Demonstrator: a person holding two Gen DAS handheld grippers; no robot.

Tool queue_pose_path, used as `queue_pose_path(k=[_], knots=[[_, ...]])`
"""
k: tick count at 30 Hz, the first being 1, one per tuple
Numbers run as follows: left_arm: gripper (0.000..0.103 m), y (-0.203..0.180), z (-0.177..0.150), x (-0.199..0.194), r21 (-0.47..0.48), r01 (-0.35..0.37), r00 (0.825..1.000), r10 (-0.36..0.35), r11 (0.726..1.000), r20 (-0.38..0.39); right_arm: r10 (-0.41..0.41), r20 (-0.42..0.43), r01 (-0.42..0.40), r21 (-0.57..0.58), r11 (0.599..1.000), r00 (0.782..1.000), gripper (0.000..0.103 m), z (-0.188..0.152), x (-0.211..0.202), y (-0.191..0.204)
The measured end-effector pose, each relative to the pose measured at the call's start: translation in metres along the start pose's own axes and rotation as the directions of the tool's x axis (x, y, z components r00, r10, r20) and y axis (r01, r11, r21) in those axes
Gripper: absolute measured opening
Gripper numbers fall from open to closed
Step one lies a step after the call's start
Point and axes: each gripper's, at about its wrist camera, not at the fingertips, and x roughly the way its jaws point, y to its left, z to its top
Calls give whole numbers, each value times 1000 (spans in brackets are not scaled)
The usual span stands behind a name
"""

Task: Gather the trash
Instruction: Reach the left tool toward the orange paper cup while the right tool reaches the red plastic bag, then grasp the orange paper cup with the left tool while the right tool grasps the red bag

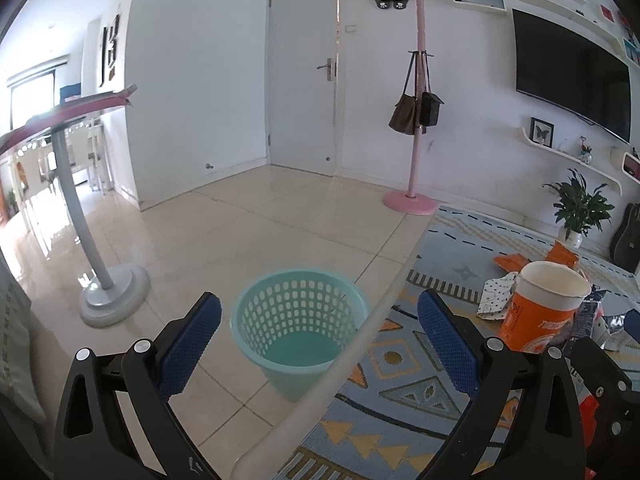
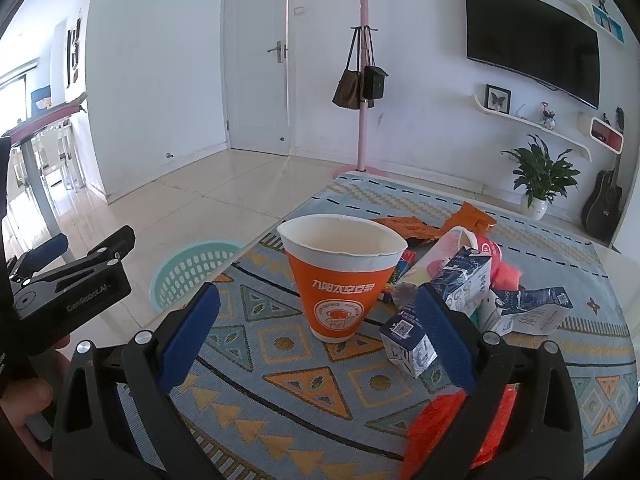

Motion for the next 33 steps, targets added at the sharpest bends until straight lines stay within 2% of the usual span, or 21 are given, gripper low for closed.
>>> queue_pose_path(k=[7, 10, 13, 15, 16, 18, 19, 22, 23, 25, 26, 28, 31, 33], knots=[[96, -6, -1, -1, -3, 0, 1000, 0, 1000, -3, -3, -11, 4, 14, 1000, 1000, 92, -2, -2, -6], [96, -15, -2, -3, 28, 18, 1000, -18, 999, 6, -32, -20, 32, -3, 999, 999, 88, -5, -12, -11], [96, -19, -4, -7, 14, 104, 995, -104, 994, 3, -58, -38, 58, 4, 998, 998, 71, -8, -18, -21], [96, -26, -5, -10, 18, 182, 983, -182, 983, -5, -92, -55, 92, -2, 996, 994, 64, -11, -24, -29], [96, -31, -6, -10, 24, 228, 974, -227, 973, -15, -104, -68, 105, -1, 995, 992, 58, -12, -28, -34], [96, -41, -4, -10, 30, 330, 943, -328, 943, -55, -114, -61, 115, 21, 993, 992, 55, -16, -36, -45], [96, -49, -3, -9, 36, 393, 918, -389, 919, -81, -133, -48, 135, 22, 991, 990, 54, -19, -43, -53], [96, -78, 0, 4, 79, 505, 858, -489, 860, -156, -163, -41, 165, 47, 985, 986, 54, -28, -57, -79], [96, -87, 0, 11, 101, 528, 844, -508, 843, -173, -149, -27, 151, 81, 985, 988, 54, -34, -56, -89], [96, -104, -3, 26, 132, 562, 822, -532, 817, -204, -158, -73, 164, 88, 982, 985, 56, -36, -60, -103], [96, -112, -7, 38, 133, 580, 806, -542, 804, -237, -154, -99, 164, 104, 981, 983, 62, -39, -58, -108], [94, -117, -13, 59, 125, 595, 789, -547, 794, -279, -147, -118, 163, 134, 978, 982, 69, -47, -61, -121], [94, -126, -21, 76, 112, 616, 769, -565, 779, -298, -129, -177, 163, 188, 969, 976, 71, -63, -56, -134], [94, -128, -21, 83, 89, 654, 736, -605, 751, -304, -97, -244, 156, 236, 959, 965, 71, -70, -47, -136]])
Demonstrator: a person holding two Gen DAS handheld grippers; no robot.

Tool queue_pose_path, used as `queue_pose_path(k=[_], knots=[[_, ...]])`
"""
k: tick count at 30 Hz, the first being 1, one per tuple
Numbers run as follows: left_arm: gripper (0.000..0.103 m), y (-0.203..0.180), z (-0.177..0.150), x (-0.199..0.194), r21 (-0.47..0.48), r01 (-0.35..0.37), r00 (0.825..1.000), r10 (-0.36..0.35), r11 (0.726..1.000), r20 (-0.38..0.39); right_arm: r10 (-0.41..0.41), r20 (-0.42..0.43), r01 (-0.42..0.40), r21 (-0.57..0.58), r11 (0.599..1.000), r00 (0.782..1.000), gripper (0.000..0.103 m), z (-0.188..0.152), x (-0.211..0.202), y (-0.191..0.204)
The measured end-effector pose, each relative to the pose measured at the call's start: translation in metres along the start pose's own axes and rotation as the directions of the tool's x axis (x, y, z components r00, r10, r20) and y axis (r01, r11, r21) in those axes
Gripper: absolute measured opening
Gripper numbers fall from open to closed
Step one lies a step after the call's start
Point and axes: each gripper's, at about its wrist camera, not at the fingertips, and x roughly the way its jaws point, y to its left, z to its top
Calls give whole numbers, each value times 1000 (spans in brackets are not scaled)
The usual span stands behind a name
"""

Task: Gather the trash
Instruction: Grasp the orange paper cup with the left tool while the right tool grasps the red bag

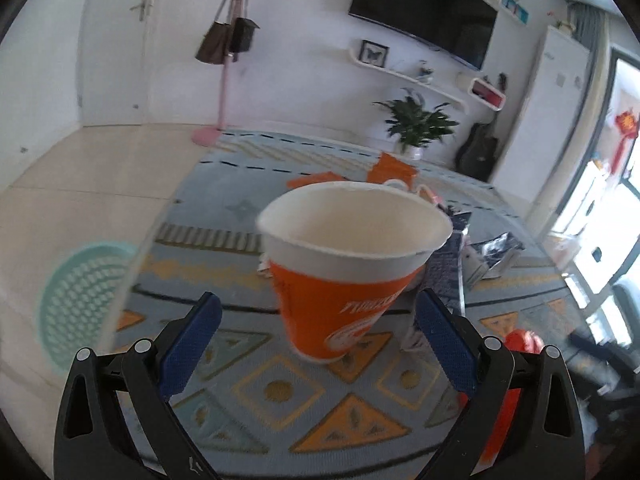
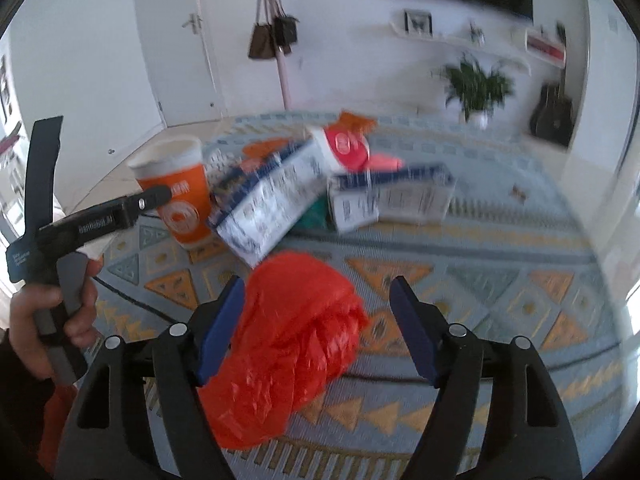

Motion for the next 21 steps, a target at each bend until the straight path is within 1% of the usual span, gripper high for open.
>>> queue_pose_path(k=[1, 2, 3, 4, 5, 6, 7, 9, 12, 15, 17, 21], knots=[[93, 1, 0, 5, 5, 11, 1000, -11, 1000, -2, 10, -20, -9, 23, 1000, 1000, 71, -3, 5, -2], [92, 1, 1, 9, 9, 13, 1000, -13, 1000, -7, 14, -57, -11, 51, 999, 998, 71, -8, 14, -4], [87, 0, 1, 15, 16, 18, 1000, -18, 1000, -16, 16, -87, -10, 74, 997, 996, 71, -12, 25, -1], [80, -4, 1, 19, 18, 25, 1000, -25, 1000, -18, 15, -95, -7, 84, 996, 995, 71, -14, 30, -1], [76, -4, 1, 22, 14, 34, 999, -34, 999, -19, 17, -101, -8, 90, 996, 995, 71, -15, 32, 0], [68, -3, 1, 26, 5, 53, 998, -53, 999, -20, 25, -109, -15, 96, 995, 994, 71, -15, 36, 2], [64, -3, 3, 27, 1, 62, 998, -62, 998, -22, 28, -113, -17, 97, 995, 993, 71, -15, 39, 4], [60, -5, 2, 28, 6, 68, 998, -68, 998, -20, 26, -119, -15, 95, 995, 993, 71, -12, 42, 8], [59, -7, 0, 26, 6, 82, 997, -82, 997, -4, 22, -115, -11, 92, 996, 993, 71, -10, 45, 10], [59, -9, 0, 21, 9, 73, 997, -73, 997, 14, 23, -126, -9, 113, 994, 992, 71, -12, 51, 6], [59, -7, 2, 15, -11, 79, 996, -79, 997, 35, 34, -132, -16, 135, 991, 991, 77, -13, 53, 2], [59, 1, 8, -3, -58, 88, 993, -83, 994, 88, 42, -152, -19, 152, 988, 988, 77, -13, 58, 1]])
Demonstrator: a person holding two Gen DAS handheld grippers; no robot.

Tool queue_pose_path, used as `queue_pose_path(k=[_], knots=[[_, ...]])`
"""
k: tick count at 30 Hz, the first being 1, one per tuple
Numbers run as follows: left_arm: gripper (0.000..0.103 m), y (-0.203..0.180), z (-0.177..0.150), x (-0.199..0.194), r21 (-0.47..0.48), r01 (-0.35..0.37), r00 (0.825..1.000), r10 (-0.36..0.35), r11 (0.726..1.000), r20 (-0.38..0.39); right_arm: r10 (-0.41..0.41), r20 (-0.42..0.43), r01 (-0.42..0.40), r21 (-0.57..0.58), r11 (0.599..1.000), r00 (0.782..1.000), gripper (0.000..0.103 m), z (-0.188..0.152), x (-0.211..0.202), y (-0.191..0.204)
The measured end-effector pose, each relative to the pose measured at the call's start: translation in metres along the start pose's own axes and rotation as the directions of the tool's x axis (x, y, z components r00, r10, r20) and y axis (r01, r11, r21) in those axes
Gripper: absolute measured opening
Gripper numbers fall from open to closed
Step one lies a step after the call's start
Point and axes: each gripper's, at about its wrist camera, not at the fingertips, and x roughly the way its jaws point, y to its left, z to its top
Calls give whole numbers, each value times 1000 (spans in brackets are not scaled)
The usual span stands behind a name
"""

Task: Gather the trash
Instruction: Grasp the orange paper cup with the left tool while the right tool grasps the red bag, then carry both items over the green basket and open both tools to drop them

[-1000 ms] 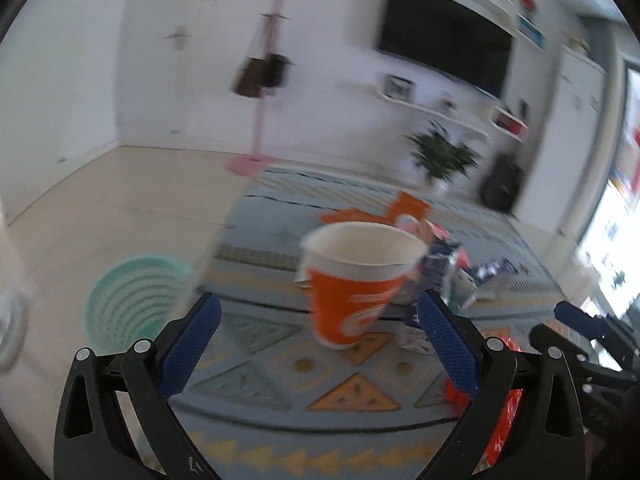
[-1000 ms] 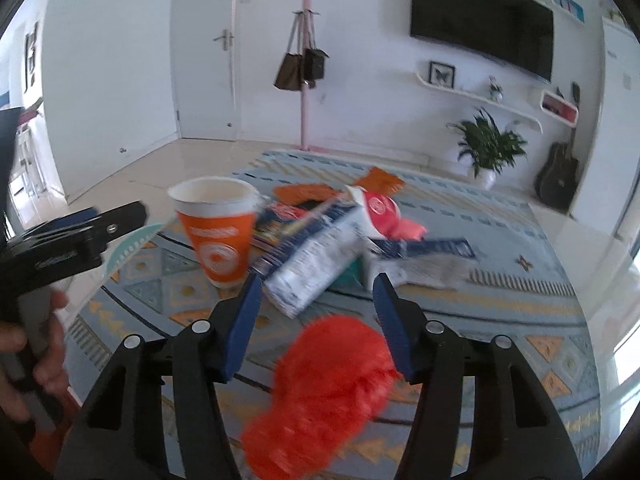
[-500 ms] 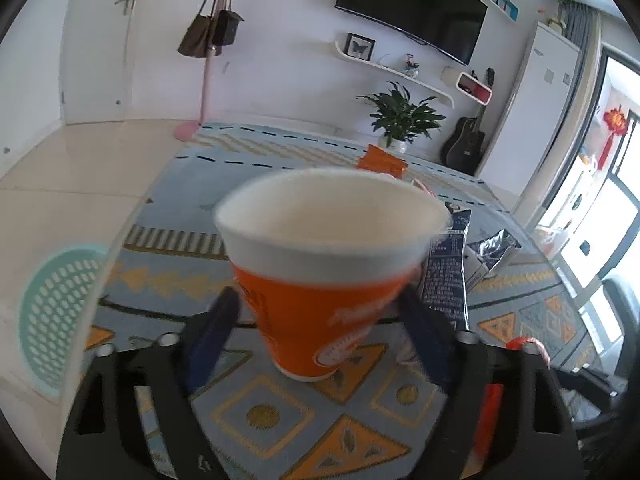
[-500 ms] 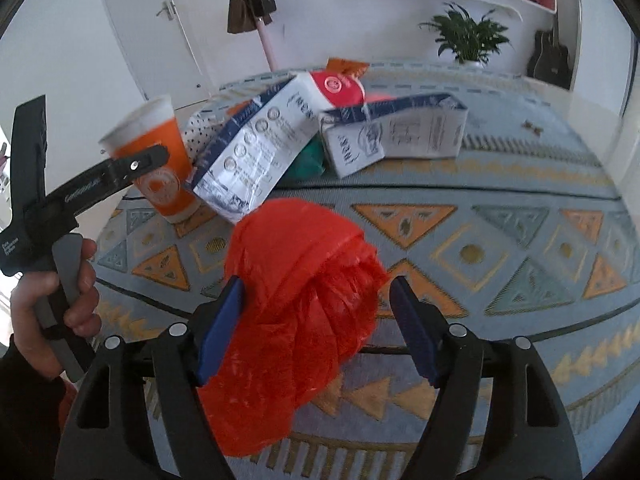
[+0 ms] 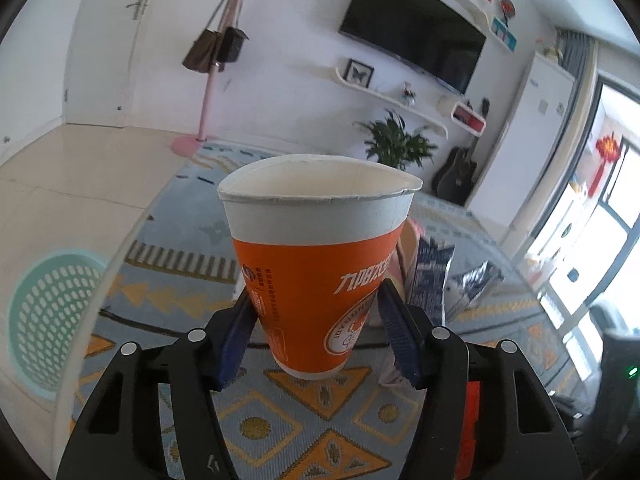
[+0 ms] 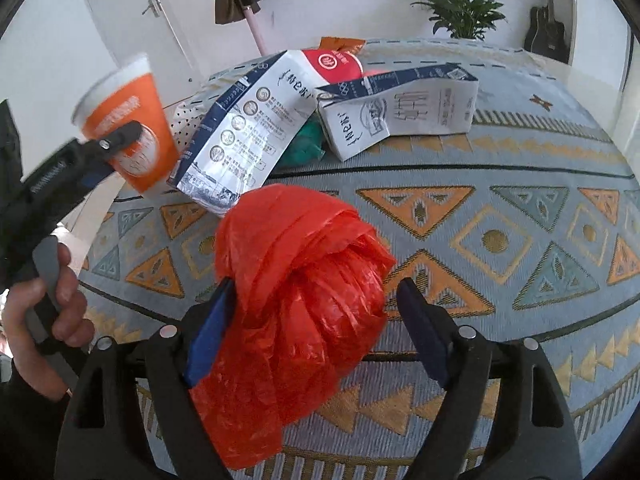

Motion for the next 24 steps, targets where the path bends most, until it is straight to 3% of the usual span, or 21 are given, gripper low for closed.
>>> queue_pose_path(k=[2, 5, 11, 14, 18, 24], knots=[[59, 5, 4, -11, -30, -1, 1000, 2, 1000, 19, 19, -15, -19, -29, 999, 1000, 45, 3, 1, 7], [59, 14, 12, -30, -71, -9, 999, 11, 997, 35, 6, 42, -1, -125, 992, 999, 37, 8, -13, 32], [59, 55, 44, -93, -137, -74, 993, 87, 988, 85, 128, 146, -81, -292, 953, 981, 36, 40, -44, 109], [59, 89, 52, -122, -168, -145, 981, 164, 975, 104, 205, 166, -133, -363, 922, 965, 36, 65, -42, 159], [59, 144, 52, -141, -230, -236, 960, 264, 944, 98, 265, 158, -175, -431, 885, 951, 36, 94, -14, 228], [59, 216, 45, -130, -288, -326, 936, 351, 900, 37, 284, 94, -216, -439, 872, 954, 36, 122, 48, 298]])
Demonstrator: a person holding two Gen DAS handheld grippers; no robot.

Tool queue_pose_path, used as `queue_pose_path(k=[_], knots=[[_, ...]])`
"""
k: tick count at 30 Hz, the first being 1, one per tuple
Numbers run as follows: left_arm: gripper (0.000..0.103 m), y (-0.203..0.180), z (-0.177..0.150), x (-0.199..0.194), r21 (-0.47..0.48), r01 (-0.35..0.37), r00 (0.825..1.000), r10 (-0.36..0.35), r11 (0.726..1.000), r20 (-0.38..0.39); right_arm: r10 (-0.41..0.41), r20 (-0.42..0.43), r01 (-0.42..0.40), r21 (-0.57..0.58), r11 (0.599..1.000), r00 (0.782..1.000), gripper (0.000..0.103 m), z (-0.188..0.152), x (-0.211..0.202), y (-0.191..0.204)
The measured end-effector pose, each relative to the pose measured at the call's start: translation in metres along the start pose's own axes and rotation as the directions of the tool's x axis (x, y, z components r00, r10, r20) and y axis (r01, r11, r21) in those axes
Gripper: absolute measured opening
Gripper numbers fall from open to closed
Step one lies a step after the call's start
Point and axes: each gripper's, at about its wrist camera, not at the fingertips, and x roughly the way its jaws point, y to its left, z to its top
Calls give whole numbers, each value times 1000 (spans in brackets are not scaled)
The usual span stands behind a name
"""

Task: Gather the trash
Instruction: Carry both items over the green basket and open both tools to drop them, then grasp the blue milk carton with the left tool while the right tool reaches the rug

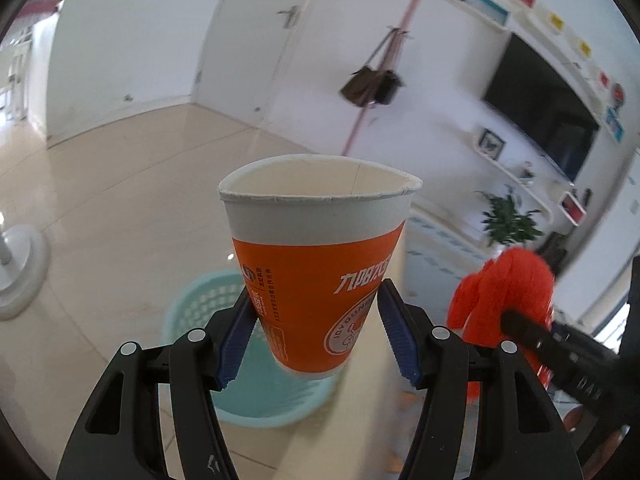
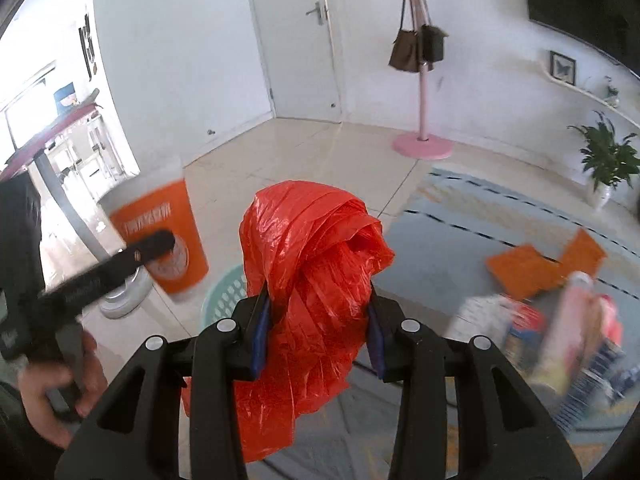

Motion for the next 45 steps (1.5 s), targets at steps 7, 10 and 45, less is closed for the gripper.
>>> queue_pose_path(k=[7, 10, 45], knots=[[59, 49, -10, 53, -42, -73, 994, 69, 996, -85, -28, -90, 27, -9, 1000, 996, 38, 7, 79, 26], [59, 61, -12, 74, -43, -77, 988, 70, 996, -137, -30, -144, 30, -4, 1000, 989, 42, 3, 107, 33], [81, -224, -73, -19, 189, 411, 912, -398, 892, -104, -321, 153, 309, 96, 946, 935, 65, -66, -159, -144]])
